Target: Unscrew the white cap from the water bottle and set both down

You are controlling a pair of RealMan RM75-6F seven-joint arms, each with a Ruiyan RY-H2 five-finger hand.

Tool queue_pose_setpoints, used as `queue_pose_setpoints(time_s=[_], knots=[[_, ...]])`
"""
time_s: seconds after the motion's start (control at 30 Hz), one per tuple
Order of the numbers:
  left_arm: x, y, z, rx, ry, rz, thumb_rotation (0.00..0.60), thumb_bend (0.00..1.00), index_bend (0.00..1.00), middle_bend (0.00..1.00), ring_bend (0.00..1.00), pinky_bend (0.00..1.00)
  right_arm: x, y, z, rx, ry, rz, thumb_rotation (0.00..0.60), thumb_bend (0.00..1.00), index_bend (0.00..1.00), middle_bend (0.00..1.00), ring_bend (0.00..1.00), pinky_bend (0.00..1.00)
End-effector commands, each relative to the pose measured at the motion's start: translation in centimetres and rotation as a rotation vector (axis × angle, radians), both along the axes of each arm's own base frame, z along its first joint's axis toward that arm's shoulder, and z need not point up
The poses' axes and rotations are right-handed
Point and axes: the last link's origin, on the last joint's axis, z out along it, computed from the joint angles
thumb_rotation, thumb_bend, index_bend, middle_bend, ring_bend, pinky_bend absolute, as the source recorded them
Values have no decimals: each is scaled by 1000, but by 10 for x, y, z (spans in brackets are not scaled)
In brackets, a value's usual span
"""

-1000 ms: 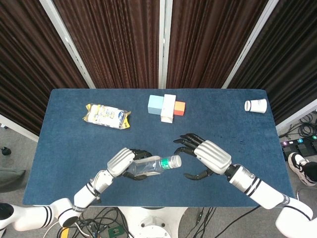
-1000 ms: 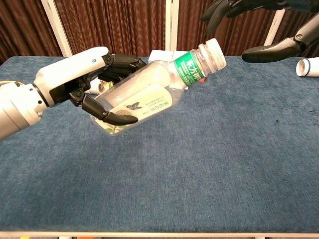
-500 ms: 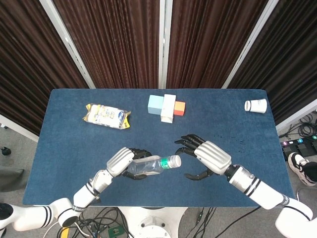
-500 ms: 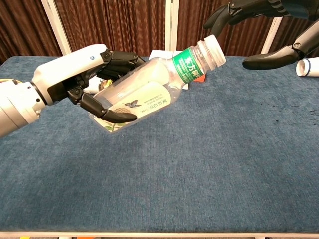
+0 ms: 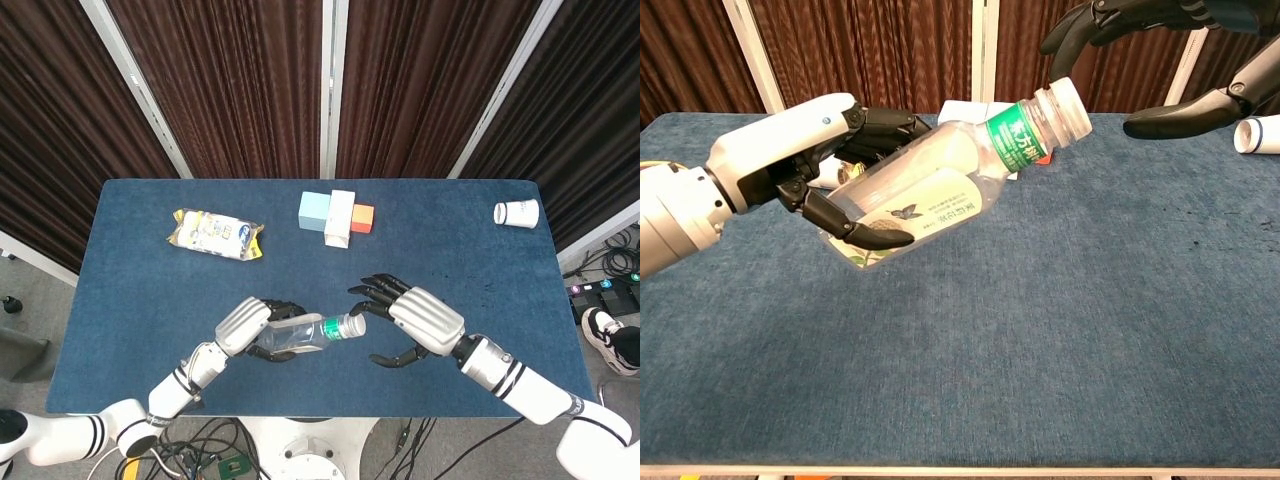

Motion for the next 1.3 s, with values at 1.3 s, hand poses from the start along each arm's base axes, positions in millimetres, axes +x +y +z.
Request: queue_pose_setpoints(time_s=[1.3], knots=[[-1,1,3,5,-16,4,600,476,537,556,485,595,-4,-4,1,-25,9,-24,429,213,273,88,0,0]])
